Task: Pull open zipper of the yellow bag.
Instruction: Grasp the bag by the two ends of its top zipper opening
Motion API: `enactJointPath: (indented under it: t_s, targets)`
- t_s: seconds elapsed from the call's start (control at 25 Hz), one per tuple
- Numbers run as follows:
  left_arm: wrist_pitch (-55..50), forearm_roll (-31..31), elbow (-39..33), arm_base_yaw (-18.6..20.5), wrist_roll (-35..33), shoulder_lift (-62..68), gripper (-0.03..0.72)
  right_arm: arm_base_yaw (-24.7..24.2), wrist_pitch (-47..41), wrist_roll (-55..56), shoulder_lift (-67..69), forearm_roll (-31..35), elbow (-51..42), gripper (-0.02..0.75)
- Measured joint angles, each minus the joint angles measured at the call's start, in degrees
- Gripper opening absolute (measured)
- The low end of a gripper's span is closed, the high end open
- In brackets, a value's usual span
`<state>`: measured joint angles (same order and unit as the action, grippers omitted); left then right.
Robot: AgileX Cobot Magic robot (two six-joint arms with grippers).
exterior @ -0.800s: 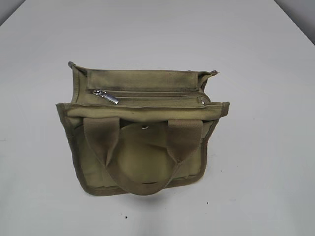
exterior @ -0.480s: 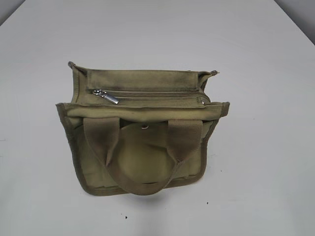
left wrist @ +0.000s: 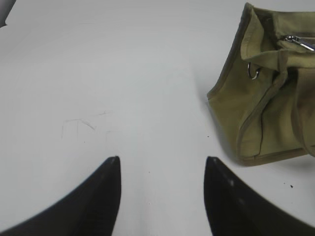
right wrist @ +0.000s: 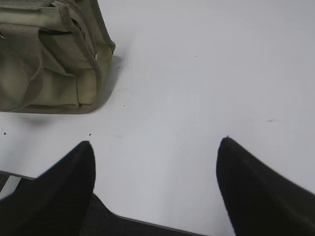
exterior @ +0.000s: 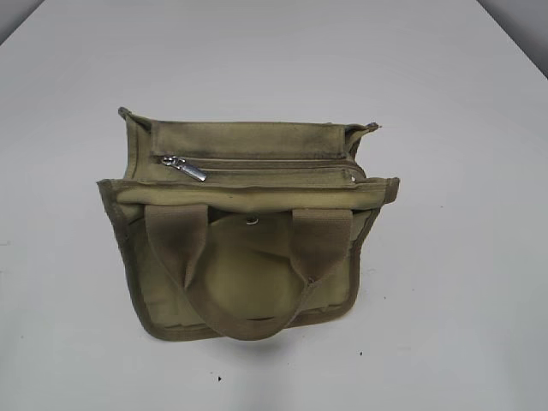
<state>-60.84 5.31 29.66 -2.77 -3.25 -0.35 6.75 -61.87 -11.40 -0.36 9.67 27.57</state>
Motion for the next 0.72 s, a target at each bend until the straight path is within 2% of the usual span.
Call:
enactJointPath:
  t_s: [0.32,0.48,0.72]
  targets:
    - [0.06,0.41,0.00,0.00,0.00,0.00,0.418,0.00,0.00,0.00,0.00,0.00,0.00,0.593]
    - [0.99,4.20,0.00,0.00,0.00,1.96,0.418,0.00,0.00,0.00,0.68,0.05,0.00,0.593]
    - [7.03,12.60,0.80,0.00,-0.24,11.06,0.418,1.15,3.11,-0.70,10.77,0.05,1.09,0.593]
